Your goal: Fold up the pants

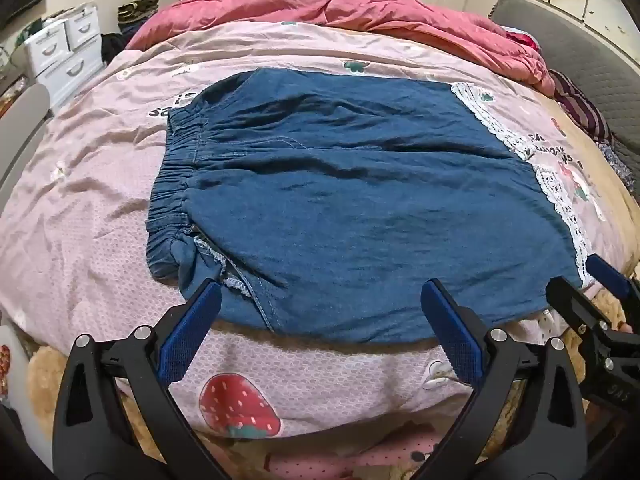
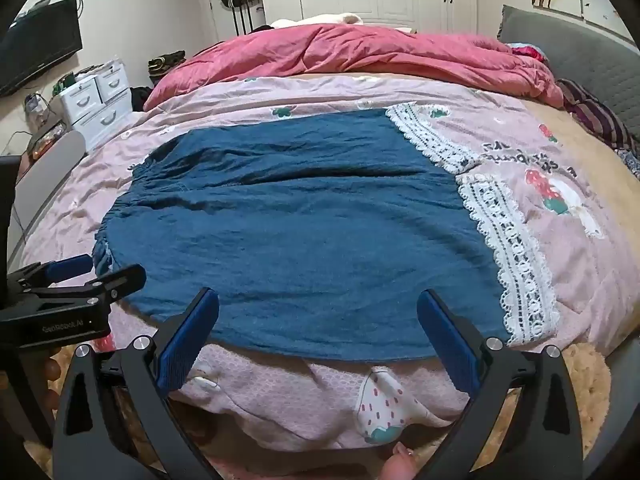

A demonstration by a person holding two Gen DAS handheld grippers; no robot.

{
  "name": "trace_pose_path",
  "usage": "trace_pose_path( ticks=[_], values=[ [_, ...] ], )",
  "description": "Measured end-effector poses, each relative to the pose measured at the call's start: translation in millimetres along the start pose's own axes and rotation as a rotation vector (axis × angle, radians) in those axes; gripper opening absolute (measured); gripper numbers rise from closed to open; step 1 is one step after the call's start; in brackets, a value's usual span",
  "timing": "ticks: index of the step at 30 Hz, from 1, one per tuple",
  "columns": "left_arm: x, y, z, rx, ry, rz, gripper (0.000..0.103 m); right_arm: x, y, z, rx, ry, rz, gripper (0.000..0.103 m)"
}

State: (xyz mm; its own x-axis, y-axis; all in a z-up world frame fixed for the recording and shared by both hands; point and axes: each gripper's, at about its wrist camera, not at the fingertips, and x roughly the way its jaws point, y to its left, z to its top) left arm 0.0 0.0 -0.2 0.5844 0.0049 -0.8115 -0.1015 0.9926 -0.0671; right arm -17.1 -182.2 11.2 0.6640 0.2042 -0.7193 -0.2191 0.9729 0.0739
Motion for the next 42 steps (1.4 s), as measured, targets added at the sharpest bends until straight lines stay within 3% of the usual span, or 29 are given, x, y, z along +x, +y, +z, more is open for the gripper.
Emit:
trace_pose_path(
  ticks=[42],
  values=[
    [-4.1, -0.1, 8.7, 0.014, -0.025, -0.001, 0.094, 3.0, 3.9, 0.3, -0.014, 0.017, 0.011, 0.099]
  ],
)
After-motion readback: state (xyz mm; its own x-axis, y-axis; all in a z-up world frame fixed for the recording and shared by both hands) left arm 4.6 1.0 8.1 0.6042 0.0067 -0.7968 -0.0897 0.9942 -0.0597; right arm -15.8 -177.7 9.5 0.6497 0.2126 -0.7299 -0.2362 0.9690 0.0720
